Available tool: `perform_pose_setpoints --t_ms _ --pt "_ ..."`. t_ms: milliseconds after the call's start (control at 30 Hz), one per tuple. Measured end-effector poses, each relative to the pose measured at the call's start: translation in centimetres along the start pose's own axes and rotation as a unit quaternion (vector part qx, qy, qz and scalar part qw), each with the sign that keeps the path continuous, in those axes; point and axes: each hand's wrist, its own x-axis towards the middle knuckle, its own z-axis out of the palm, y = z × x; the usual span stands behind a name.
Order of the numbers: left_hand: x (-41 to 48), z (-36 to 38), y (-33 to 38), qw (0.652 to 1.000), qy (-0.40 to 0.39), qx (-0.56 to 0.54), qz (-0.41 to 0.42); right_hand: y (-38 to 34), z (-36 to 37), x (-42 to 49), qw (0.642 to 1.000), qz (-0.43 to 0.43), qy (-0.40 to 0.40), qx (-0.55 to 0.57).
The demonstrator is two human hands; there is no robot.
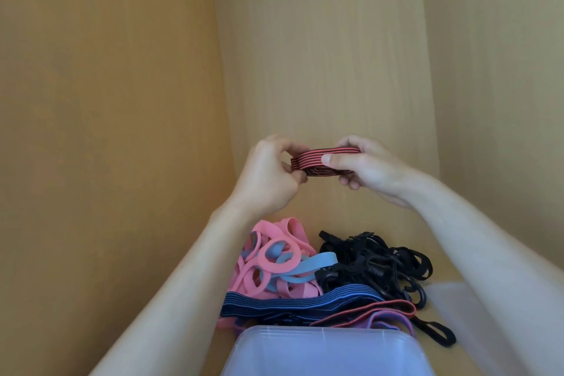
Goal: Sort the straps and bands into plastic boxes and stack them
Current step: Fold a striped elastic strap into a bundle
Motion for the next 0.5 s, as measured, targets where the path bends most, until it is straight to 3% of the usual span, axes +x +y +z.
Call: perform_pose_setpoints --t_ms 167,333,400,500 --pt "-4.2 -1.2 -0.9 0.995 0.015 -0.082 -0.060 -0.2 0.4 -0.4 0.987 0.055 -0.148 0.002" --pt "-8.1 -1.8 -2.1 0.975 -0.010 -0.183 -0.123 -1.2 0.0 -1.3 0.938 0.115 -0.319 -0.078" --pt "-8.4 -1.8 -2.3 0.962 -0.030 -0.235 -0.135 -1.9 -0.7 -1.6 0.928 0.127 -0.338 -0.089" --pt "-8.5 -1.8 -2.5 0.939 -0.046 -0.308 -0.147 -2.8 -1.4 -2.3 0.943 0.115 -0.299 -0.089"
